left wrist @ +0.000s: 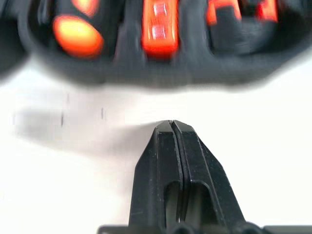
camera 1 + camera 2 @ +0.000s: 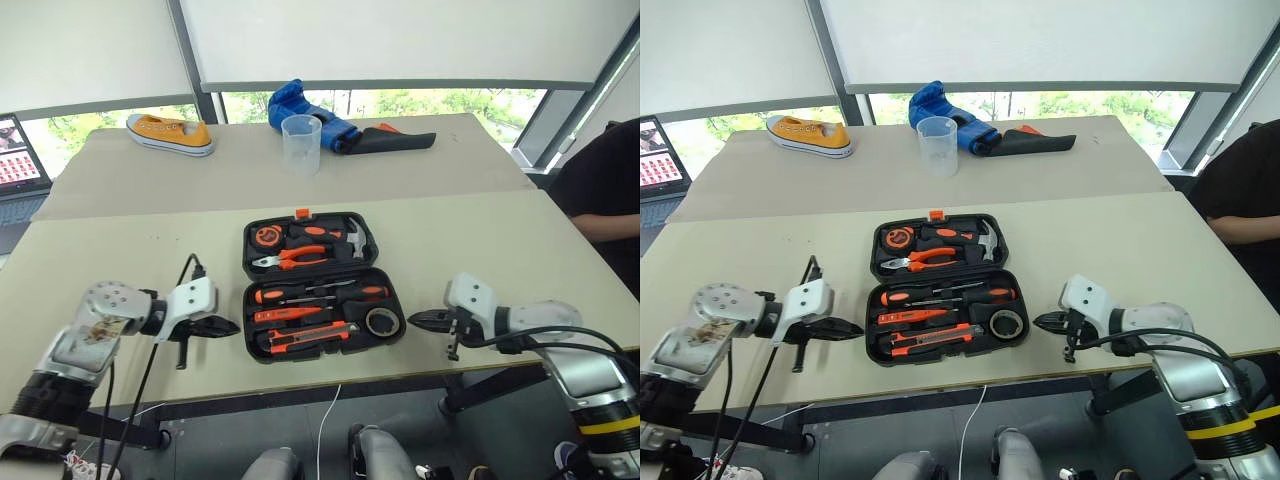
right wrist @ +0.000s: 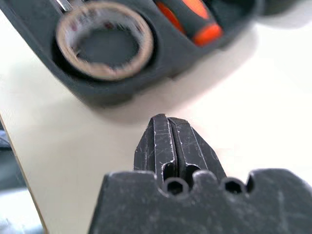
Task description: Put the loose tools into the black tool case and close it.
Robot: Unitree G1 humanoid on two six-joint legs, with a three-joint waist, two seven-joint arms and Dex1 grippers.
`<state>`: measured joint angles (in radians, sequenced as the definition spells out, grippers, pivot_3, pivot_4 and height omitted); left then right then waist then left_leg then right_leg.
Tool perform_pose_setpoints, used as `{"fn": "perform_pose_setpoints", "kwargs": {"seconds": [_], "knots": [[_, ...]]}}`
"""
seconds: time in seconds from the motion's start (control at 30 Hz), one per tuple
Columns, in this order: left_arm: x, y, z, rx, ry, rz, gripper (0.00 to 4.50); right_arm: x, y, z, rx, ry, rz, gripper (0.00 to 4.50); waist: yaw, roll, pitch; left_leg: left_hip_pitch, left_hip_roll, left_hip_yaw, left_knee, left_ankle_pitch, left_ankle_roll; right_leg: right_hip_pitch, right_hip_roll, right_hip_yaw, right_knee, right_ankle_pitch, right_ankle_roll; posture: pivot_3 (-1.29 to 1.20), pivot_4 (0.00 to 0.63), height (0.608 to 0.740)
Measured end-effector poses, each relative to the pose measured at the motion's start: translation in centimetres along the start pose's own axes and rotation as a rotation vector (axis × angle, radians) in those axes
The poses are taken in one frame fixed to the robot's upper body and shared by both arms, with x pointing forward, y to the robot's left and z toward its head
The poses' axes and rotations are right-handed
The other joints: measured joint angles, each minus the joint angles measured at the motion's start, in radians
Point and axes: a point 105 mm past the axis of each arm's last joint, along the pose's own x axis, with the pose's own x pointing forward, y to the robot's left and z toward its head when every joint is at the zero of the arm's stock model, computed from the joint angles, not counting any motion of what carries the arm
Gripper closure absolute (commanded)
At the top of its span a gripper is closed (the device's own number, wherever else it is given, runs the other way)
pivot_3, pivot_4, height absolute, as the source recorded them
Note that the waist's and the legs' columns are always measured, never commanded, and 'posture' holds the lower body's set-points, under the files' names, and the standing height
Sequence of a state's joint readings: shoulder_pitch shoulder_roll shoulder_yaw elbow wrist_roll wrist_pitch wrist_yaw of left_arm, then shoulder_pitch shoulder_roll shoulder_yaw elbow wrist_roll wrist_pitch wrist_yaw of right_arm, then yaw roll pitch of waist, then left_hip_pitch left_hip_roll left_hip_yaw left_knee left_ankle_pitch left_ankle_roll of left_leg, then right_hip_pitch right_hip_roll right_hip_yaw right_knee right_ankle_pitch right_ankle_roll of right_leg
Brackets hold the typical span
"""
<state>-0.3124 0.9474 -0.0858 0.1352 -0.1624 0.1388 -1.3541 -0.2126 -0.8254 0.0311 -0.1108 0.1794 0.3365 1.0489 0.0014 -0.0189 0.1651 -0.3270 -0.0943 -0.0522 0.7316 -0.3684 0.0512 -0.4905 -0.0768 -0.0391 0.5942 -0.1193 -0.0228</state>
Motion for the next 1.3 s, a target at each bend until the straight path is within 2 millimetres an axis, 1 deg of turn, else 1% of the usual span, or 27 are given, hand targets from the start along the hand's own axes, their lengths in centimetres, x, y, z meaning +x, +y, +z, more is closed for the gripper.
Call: {"fn": "perform_pose_setpoints", "kwargs": {"seconds": [0.07,0.1,0.13,0.17,0.23,0.27,0.3,0.33,0.37,0.4,0.47,0.5,0.53,0.57,0.63,0.77,0.83,0.9,0.93,1.03,1.1,1.13,1.17,1.2,1.23,1.27,1.3], "knots": [[-0.7,0.5,-0.7,-0.035,0.012,0.029,4.45,-0.5,-0.5,-0.5,0.012,0.015,-0.014,4.5,0.0,0.0,0.0,0.0,0.0,0.001,0.0,0.0,0.0,0.0,0.0,0.0,0.0,0.0,0.0,0.0,0.15,0.724],[-0.9,0.8,-0.9,-0.055,0.013,0.041,4.21,-0.7,-0.7,-0.6,0.018,0.017,-0.018,4.21,0.0,0.0,0.0,0.001,0.0,0.001,0.0,0.0,0.0,0.001,0.0,0.0,0.0,0.0,0.0,0.0,0.15,0.724],[-1.1,1.9,-0.9,-0.125,0.002,0.082,3.94,-0.8,-1.2,-0.6,0.038,0.012,-0.025,3.91,0.0,0.0,0.0,0.001,0.0,0.001,0.0,0.0,0.0,0.002,0.0,0.0,0.0,0.0,0.0,0.0,0.15,0.724],[-1.2,2.9,-0.9,-0.184,-0.013,0.123,3.77,-0.8,-1.6,-0.3,0.059,0.001,-0.032,3.73,0.0,0.0,0.0,0.001,0.0,0.002,0.001,0.0,0.0,0.002,0.0,0.0,0.0,0.001,-0.001,0.0,0.15,0.724],[-1.3,5.2,0.3,-0.312,-0.077,0.201,3.03,-0.4,-3.1,1.5,0.088,-0.056,-0.056,3.01,0.001,-0.001,0.0,0.0,0.0,0.002,0.001,0.0,0.0,0.003,0.0,0.0,0.0,0.002,-0.001,0.0,0.15,0.724],[-1.3,6.0,0.9,-0.363,-0.112,0.221,2.67,-0.1,-3.8,2.6,0.108,-0.091,-0.066,2.7,0.001,-0.001,0.0,0.001,0.0,0.002,0.002,0.0,0.0,0.003,0.0,0.0,0.0,0.002,-0.001,0.0,0.15,0.724],[-1.3,6.7,1.7,-0.405,-0.145,0.231,2.28,0.2,-4.5,3.6,0.126,-0.126,-0.078,2.32,0.0,-0.001,0.0,0.0,0.0,0.002,0.002,0.0,0.0,0.003,0.0,0.0,0.0,0.003,-0.002,0.0,0.15,0.724],[-1.2,7.3,2.4,-0.464,-0.18,0.235,2.06,0.7,-5.2,4.5,0.159,-0.153,-0.092,2.1,0.0,-0.001,0.0,0.001,0.0,0.002,0.002,0.0,0.0,0.003,0.0,0.001,0.0,0.003,-0.002,0.0,0.15,0.724],[-1.2,7.9,3.0,-0.521,-0.207,0.241,1.65,1.2,-6.1,5.4,0.201,-0.181,-0.106,1.71,-0.001,-0.001,0.0,0.0,0.001,0.001,0.003,0.0,0.0,0.002,0.0,0.001,0.0,0.003,-0.002,0.0,0.15,0.724],[-1.0,8.3,3.4,-0.55,-0.224,0.241,1.24,1.6,-6.5,6.0,0.226,-0.199,-0.111,1.33,-0.003,-0.001,0.0,-0.002,0.001,0.001,0.003,0.0,0.0,0.001,0.0,0.001,0.001,0.003,-0.003,0.0,0.15,0.724],[-0.6,9.6,4.5,-0.639,-0.261,0.256,0.64,2.9,-7.9,7.6,0.325,-0.234,-0.12,0.66,-0.008,-0.001,0.0,-0.005,0.001,0.0,0.004,0.0,0.0,0.0,0.0,0.002,0.002,0.004,-0.003,0.0,0.15,0.724],[-0.2,10.2,5.1,-0.676,-0.274,0.266,0.54,3.5,-8.5,8.4,0.358,-0.241,-0.126,0.31,-0.012,-0.001,0.0,-0.008,0.001,-0.001,0.005,0.0,0.0,-0.003,0.0,0.001,0.002,0.004,-0.003,0.0,0.15,0.724],[0.0,10.5,5.3,-0.695,-0.281,0.271,0.54,3.9,-8.7,8.8,0.373,-0.242,-0.126,0.08,-0.014,-0.001,0.0,-0.008,0.001,-0.001,0.006,0.0,0.0,-0.003,0.0,0.0,0.002,0.004,-0.003,0.0,0.15,0.724],[0.5,11.0,5.7,-0.736,-0.295,0.28,0.54,4.7,-9.1,9.5,0.406,-0.235,-0.125,0.08,-0.016,-0.001,0.0,-0.009,0.001,-0.001,0.007,0.0,0.0,-0.003,0.0,0.0,0.002,0.004,-0.003,0.0,0.15,0.724],[1.2,11.6,6.1,-0.783,-0.307,0.283,0.54,5.8,-9.5,9.8,0.448,-0.207,-0.128,0.08,-0.017,-0.001,0.0,-0.009,0.0,-0.002,0.007,0.0,0.0,-0.004,0.0,-0.001,0.001,0.004,-0.003,0.0,0.15,0.724],[2.4,12.2,5.4,-0.817,-0.29,0.315,0.54,7.6,-10.3,7.9,0.551,-0.105,-0.172,0.08,-0.02,-0.001,0.0,-0.009,-0.001,-0.003,0.006,0.0,0.0,-0.004,-0.001,-0.002,0.001,0.004,-0.003,0.0,0.15,0.724],[3.5,12.1,5.2,-0.829,-0.281,0.309,1.09,8.6,-10.5,7.2,0.626,-0.088,-0.183,0.0,-0.023,-0.001,0.0,-0.009,-0.001,-0.003,0.007,0.0,0.0,-0.004,-0.001,-0.002,0.001,0.004,-0.003,0.0,0.15,0.724],[3.8,12.1,5.4,-0.825,-0.282,0.306,1.54,8.9,-10.7,7.3,0.65,-0.092,-0.19,0.53,-0.027,-0.001,0.0,-0.01,-0.001,-0.003,0.007,0.0,0.0,-0.004,-0.002,-0.002,0.001,0.004,-0.003,0.0,0.15,0.724],[3.6,12.3,5.3,-0.826,-0.278,0.314,2.02,8.9,-11.0,7.5,0.653,-0.096,-0.195,0.72,-0.029,-0.001,0.0,-0.009,-0.001,-0.003,0.008,0.0,0.0,-0.004,-0.002,-0.002,0.002,0.004,-0.003,0.0,0.15,0.724],[3.4,12.3,5.2,-0.829,-0.277,0.319,2.84,9.0,-11.3,7.9,0.655,-0.112,-0.203,1.74,-0.03,-0.001,0.0,-0.009,-0.001,-0.003,0.008,0.0,0.0,-0.004,-0.003,-0.002,0.002,0.004,-0.003,0.0,0.15,0.724],[2.9,12.5,5.3,-0.813,-0.283,0.327,3.32,9.5,-11.2,8.0,0.667,-0.116,-0.2,2.39,-0.029,0.0,-0.001,-0.009,-0.001,-0.004,0.008,0.0,0.0,-0.003,-0.003,-0.001,0.003,0.005,-0.003,0.0,0.15,0.724],[2.7,12.6,5.3,-0.803,-0.285,0.332,3.73,9.7,-11.1,8.1,0.673,-0.118,-0.199,2.83,-0.029,0.0,-0.001,-0.009,-0.001,-0.004,0.008,0.0,0.0,-0.003,-0.003,-0.001,0.003,0.005,-0.003,0.0,0.15,0.724],[2.6,12.6,5.4,-0.795,-0.286,0.333,4.04,10.0,-11.1,8.1,0.685,-0.132,-0.2,3.14,-0.028,0.0,-0.001,-0.009,-0.001,-0.004,0.008,0.0,0.0,-0.003,-0.004,-0.001,0.003,0.005,-0.003,0.0,0.15,0.724],[2.6,12.6,5.4,-0.797,-0.286,0.332,4.34,10.0,-11.1,8.2,0.69,-0.134,-0.202,3.31,-0.028,0.0,-0.001,-0.009,-0.001,-0.004,0.008,0.0,0.0,-0.003,-0.004,-0.001,0.003,0.005,-0.003,0.0,0.15,0.724],[2.6,12.6,5.4,-0.797,-0.287,0.331,4.5,9.9,-11.2,8.3,0.692,-0.137,-0.204,3.79,-0.027,0.0,-0.001,-0.009,-0.001,-0.004,0.009,0.0,0.0,-0.003,-0.004,-0.002,0.004,0.005,-0.003,0.0,0.15,0.724],[2.6,12.6,5.5,-0.796,-0.288,0.329,4.5,9.9,-11.3,8.4,0.693,-0.14,-0.204,4.03,-0.026,0.0,-0.001,-0.009,-0.001,-0.004,0.009,0.0,0.0,-0.003,-0.004,-0.002,0.004,0.005,-0.002,0.0,0.15,0.724],[2.6,12.6,5.5,-0.796,-0.289,0.329,4.5,9.8,-11.4,8.4,0.694,-0.146,-0.206,4.37,-0.026,0.0,-0.001,-0.009,-0.001,-0.004,0.009,0.0,0.0,-0.003,-0.004,-0.002,0.004,0.005,-0.003,0.0,0.15,0.724]]}}
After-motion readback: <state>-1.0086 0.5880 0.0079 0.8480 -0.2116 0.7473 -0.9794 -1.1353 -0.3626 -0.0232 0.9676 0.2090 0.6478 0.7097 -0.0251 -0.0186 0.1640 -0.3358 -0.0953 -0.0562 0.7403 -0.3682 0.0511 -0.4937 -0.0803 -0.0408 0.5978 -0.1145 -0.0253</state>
